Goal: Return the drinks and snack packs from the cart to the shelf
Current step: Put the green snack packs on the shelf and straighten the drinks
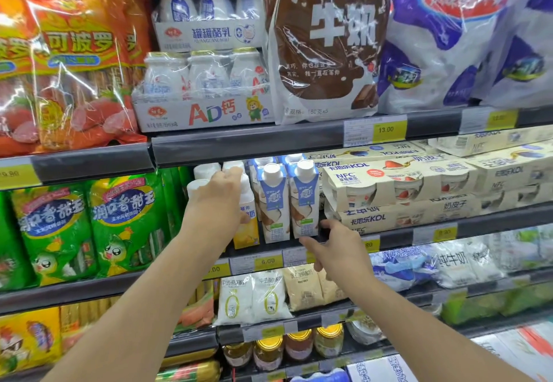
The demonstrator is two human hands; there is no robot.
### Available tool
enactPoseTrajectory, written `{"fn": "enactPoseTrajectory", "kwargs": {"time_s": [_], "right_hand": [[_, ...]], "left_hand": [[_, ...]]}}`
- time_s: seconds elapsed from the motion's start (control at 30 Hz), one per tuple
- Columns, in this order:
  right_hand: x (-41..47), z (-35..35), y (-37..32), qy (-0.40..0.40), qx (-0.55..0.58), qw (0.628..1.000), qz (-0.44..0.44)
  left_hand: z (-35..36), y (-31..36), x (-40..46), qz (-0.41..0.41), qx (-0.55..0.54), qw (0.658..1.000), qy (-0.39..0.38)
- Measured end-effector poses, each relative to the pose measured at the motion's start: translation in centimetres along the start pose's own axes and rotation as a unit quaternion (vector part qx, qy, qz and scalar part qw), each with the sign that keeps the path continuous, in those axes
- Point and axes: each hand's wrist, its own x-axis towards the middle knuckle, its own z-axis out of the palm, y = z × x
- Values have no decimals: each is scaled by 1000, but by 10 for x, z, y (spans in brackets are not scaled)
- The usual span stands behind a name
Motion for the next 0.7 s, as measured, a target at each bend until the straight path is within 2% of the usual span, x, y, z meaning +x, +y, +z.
{"fn": "enactPoseTrajectory", "kwargs": {"time_s": [0.27, 0.47, 0.6, 0.7], "right_hand": [[6, -1, -1, -16, -20, 1000, -13], [19, -1, -2, -27, -59, 997, -31], [27, 1, -9, -13, -72, 997, -34], [28, 2, -12, -12, -68, 997, -33]], "left_hand": [[2, -3, -4, 5, -31, 999, 12], [-13, -35, -20, -38, -30, 998, 44], [-4, -55, -27, -118, -120, 986, 8], [6, -60, -27, -164, -241, 956, -27]]}}
